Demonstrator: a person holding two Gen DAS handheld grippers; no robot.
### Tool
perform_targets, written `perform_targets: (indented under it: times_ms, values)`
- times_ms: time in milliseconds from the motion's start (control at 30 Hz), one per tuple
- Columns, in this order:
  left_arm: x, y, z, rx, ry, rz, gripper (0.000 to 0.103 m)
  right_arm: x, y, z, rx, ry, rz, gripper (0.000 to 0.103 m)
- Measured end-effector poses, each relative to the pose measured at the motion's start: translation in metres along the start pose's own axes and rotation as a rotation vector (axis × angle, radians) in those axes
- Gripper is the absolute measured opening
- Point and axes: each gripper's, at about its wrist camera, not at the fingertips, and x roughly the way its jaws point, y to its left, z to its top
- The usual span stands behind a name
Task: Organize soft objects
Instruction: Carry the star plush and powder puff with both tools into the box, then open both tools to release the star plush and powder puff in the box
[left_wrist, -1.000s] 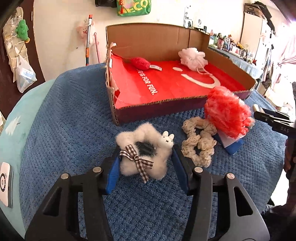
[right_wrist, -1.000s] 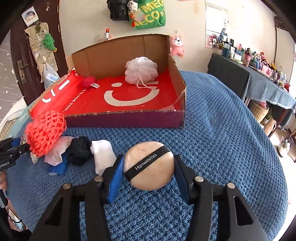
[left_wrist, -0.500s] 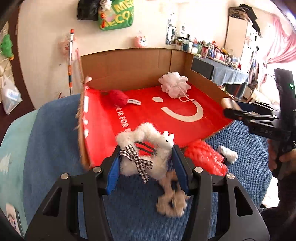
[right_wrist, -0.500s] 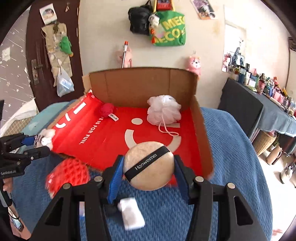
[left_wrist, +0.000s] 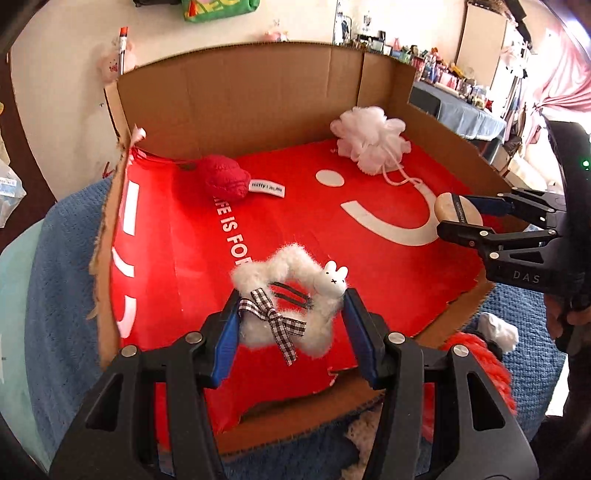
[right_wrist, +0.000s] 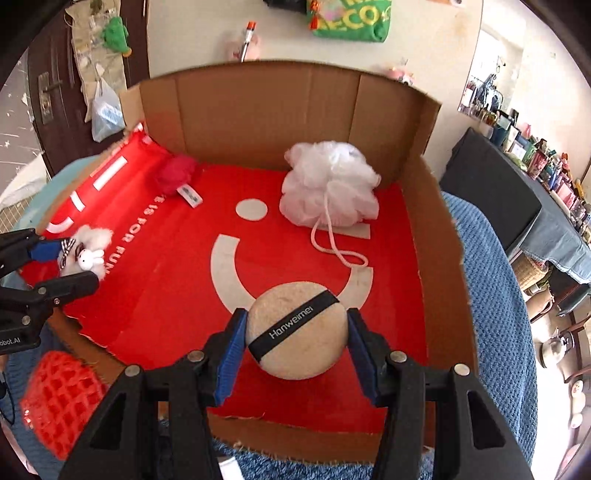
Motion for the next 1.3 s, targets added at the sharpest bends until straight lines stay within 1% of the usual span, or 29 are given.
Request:
perform_targets:
  times_ms: [200, 400, 600, 933, 1100, 1233, 1300]
  values:
    - [0.017, 0.003, -0.002, -0.004, 0.048, 0.009, 0.051, 0.012, -0.003, 0.000, 0.001, 0.038, -0.007, 0.056]
    - [0.022, 0.001, -0.003, 0.006, 0.052, 0.013, 0.051, 0.018, -0.006, -0.003, 0.003, 0.063, -0.007, 0.056]
    - [0.024, 0.001, -0.003, 0.008, 0.050, 0.014, 0.051, 0.020, -0.004, -0.003, 0.003, 0.067, -0.005, 0.056]
    - [0.025, 0.002, -0.002, 0.006, 0.048, 0.016, 0.053, 0.021, -0.008, -0.003, 0.006, 0.067, -0.004, 0.061]
    - [0.024, 0.001, -0.003, 0.006, 0.038, 0.011, 0.060, 0.021, -0.008, -0.003, 0.007, 0.065, -0.009, 0.063]
    - [0.021, -0.001, -0.003, 0.014, 0.023, 0.021, 0.066, 0.021, -0.007, -0.003, 0.008, 0.065, -0.007, 0.063]
    - [0.017, 0.000, -0.002, 0.004, 0.010, 0.019, 0.066, 0.020, -0.007, -0.002, 0.010, 0.064, -0.005, 0.064]
